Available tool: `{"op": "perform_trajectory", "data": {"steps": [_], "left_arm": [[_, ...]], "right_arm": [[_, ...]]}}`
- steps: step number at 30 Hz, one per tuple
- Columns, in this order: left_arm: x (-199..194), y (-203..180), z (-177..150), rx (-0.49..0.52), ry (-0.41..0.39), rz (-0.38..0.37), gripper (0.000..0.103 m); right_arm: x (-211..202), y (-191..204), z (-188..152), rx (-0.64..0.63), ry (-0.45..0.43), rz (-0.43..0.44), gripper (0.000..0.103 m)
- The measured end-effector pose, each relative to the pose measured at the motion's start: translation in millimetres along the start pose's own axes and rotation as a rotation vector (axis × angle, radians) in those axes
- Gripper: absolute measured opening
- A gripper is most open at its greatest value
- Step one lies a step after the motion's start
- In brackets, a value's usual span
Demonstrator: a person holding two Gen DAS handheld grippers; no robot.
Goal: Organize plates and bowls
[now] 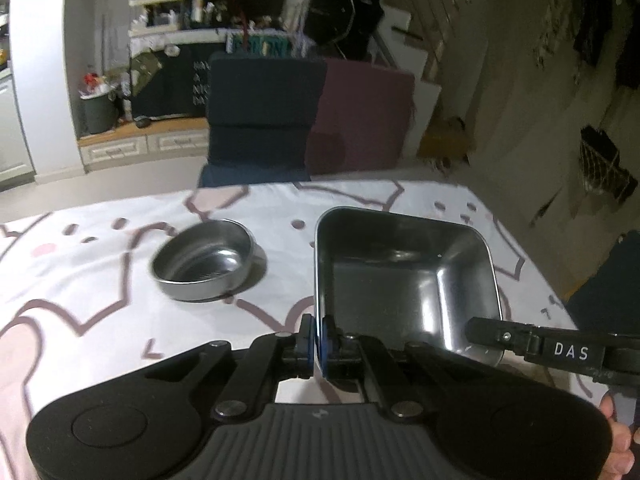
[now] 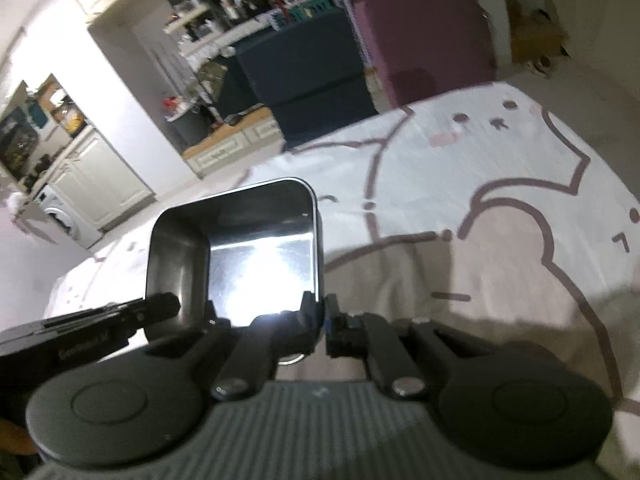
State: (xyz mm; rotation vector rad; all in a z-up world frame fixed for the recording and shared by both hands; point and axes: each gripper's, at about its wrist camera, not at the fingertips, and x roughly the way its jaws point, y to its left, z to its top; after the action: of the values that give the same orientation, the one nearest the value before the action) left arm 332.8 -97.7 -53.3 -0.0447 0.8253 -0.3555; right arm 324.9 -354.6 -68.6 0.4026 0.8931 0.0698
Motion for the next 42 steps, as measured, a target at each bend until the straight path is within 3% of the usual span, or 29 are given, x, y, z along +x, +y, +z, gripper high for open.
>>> {"op": "perform_trajectory", "data": {"steps": [13,22,31,42], "left_arm": [[-126.4,50.6,-47.7,-0.095,-0.125,0.121,0.003],[-177.7,90.8,-91.2,-0.183,-0.154,0.184,0.003],[-200.7,128.7,-127.7,-0.229,-0.119,0.230,0.002],[-190.8,159.3,-156.5,-0.238,0.012,0.279,0.003]], "right_arm": [[-56.6,78.7,-46.4,-0.120,-0.022,0.174,0.005],[-71.7,129.9,-79.2,-0.231,0.002,0.249,0.007],[-62.7,172.1,-112.4,-0.304,0.076,0.290,0.009],[-47.5,193.8,-145.4,-0.363,0.217,0.253,0.012]]}}
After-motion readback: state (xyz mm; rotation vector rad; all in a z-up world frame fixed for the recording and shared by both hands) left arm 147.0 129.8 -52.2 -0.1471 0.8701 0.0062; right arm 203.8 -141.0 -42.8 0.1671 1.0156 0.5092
